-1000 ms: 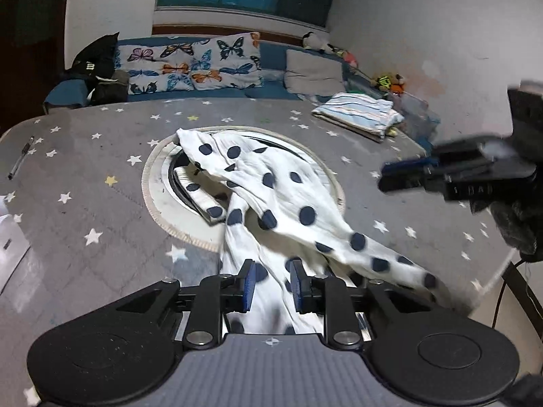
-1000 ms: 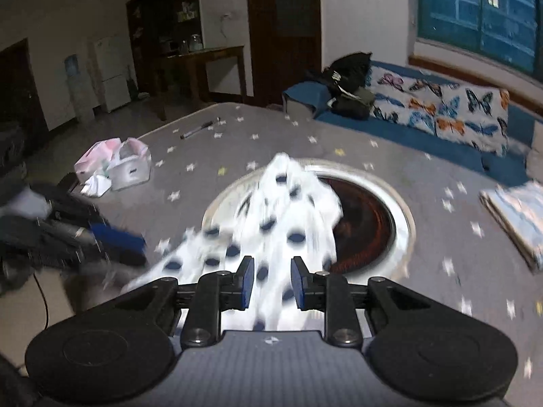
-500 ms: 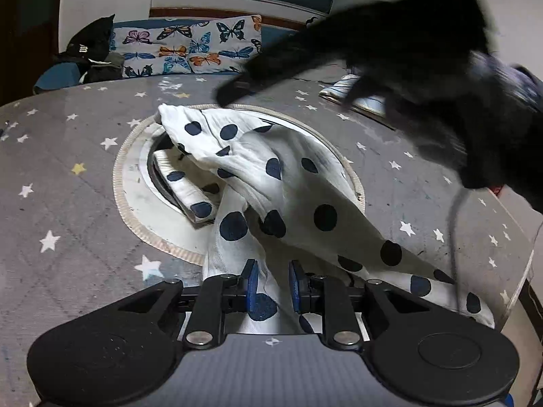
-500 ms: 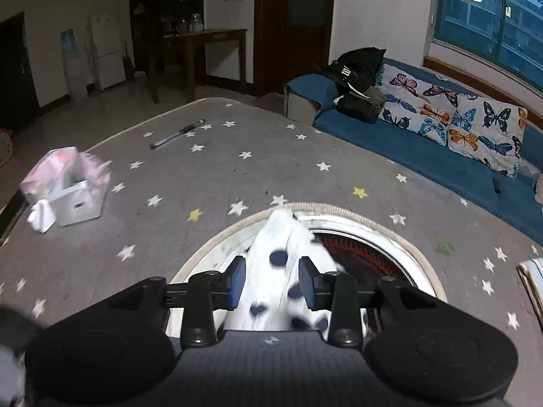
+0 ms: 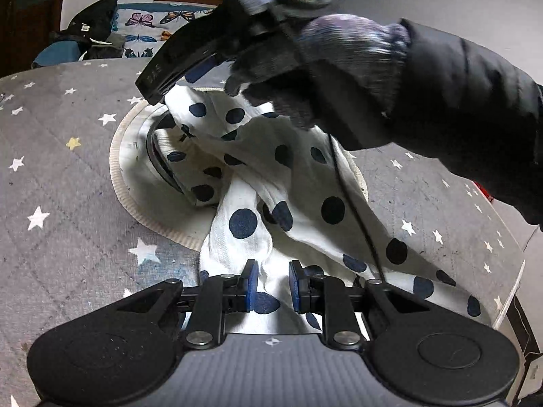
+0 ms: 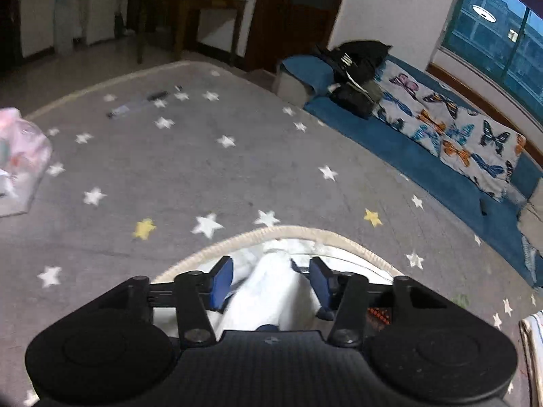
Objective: Fold clothes
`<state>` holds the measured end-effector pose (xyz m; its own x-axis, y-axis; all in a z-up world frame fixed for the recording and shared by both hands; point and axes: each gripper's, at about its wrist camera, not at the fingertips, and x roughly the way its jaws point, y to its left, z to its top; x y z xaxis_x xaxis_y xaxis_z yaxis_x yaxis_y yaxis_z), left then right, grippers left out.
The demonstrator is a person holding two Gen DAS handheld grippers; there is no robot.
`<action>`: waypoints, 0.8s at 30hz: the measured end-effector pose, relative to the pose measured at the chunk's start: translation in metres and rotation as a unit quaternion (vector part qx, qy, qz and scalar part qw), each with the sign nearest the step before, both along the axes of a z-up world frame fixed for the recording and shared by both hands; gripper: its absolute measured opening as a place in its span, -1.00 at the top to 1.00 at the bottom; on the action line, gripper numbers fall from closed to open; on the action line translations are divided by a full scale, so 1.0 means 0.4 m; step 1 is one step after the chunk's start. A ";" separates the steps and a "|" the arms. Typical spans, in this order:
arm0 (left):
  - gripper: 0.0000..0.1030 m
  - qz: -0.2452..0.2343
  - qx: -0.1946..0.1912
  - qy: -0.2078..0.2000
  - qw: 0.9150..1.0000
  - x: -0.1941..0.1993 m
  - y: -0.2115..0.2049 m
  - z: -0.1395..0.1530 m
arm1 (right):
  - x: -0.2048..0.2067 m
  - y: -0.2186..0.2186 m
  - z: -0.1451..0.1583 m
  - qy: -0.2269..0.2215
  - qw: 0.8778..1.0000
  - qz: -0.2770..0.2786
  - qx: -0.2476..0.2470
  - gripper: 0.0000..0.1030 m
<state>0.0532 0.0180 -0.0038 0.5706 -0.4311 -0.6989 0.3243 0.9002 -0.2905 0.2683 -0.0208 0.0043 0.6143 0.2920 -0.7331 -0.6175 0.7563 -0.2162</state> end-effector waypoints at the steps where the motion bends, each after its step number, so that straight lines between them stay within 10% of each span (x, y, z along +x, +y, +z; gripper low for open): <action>1: 0.58 0.001 -0.001 0.001 1.000 0.001 0.001 -0.001 | 0.009 0.005 -0.009 0.002 1.000 -0.006 -0.007 0.37; 5: 0.58 0.001 -0.001 0.003 1.000 0.002 0.005 -0.002 | 0.010 -0.036 0.010 0.006 1.000 -0.015 0.024 0.86; 24: 0.57 0.016 0.039 -0.004 0.999 -0.007 -0.011 -0.004 | -0.103 -0.546 0.285 -0.095 0.979 -0.134 0.123 0.89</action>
